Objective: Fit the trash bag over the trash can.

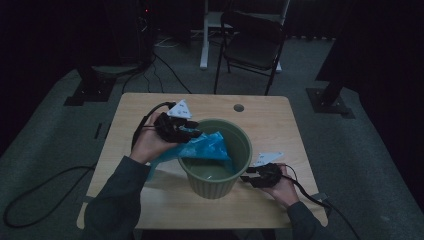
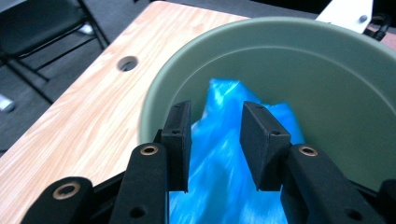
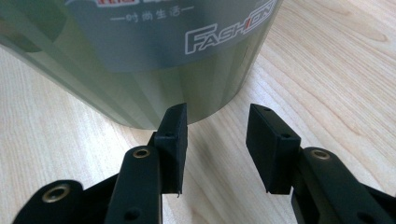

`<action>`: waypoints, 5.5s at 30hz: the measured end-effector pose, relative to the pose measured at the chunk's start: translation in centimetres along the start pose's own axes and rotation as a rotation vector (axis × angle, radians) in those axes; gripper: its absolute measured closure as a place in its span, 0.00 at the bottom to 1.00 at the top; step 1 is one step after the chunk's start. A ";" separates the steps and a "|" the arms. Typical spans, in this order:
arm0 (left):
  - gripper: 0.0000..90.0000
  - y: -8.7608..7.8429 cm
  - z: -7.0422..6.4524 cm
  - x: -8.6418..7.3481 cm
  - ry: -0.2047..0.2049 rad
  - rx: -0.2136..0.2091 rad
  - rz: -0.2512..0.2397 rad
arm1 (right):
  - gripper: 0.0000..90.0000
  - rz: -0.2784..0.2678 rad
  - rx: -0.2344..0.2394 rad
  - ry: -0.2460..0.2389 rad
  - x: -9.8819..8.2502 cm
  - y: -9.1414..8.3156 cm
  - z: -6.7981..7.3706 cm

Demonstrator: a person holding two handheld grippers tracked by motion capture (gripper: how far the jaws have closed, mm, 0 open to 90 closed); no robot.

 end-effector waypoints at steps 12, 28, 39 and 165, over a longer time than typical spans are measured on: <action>0.71 -2.7 0.2 -4.9 -0.111 0.022 -0.039 | 0.64 -0.020 0.018 -0.005 0.0 -0.9 0.4; 0.73 -2.0 -0.7 -6.8 -0.154 -0.020 -0.024 | 0.64 -0.035 0.037 -0.026 0.8 -1.0 1.4; 0.74 -1.4 0.9 -6.7 -0.193 -0.013 -0.046 | 0.65 -0.046 0.019 -0.005 1.4 -0.4 0.4; 0.93 2.4 -5.7 -1.8 -0.021 -0.178 -0.082 | 0.77 -0.189 0.142 -0.216 14.7 -7.2 3.6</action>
Point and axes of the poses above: each handheld gripper's, and its own axes: y roughly forward along the jaws, x roughly out of its top, z roughly to its left, the point moved 2 cm from there along y, roughly forward along the jaws, and after that the axes turned 5 degrees about z, right-handed, at the moved point
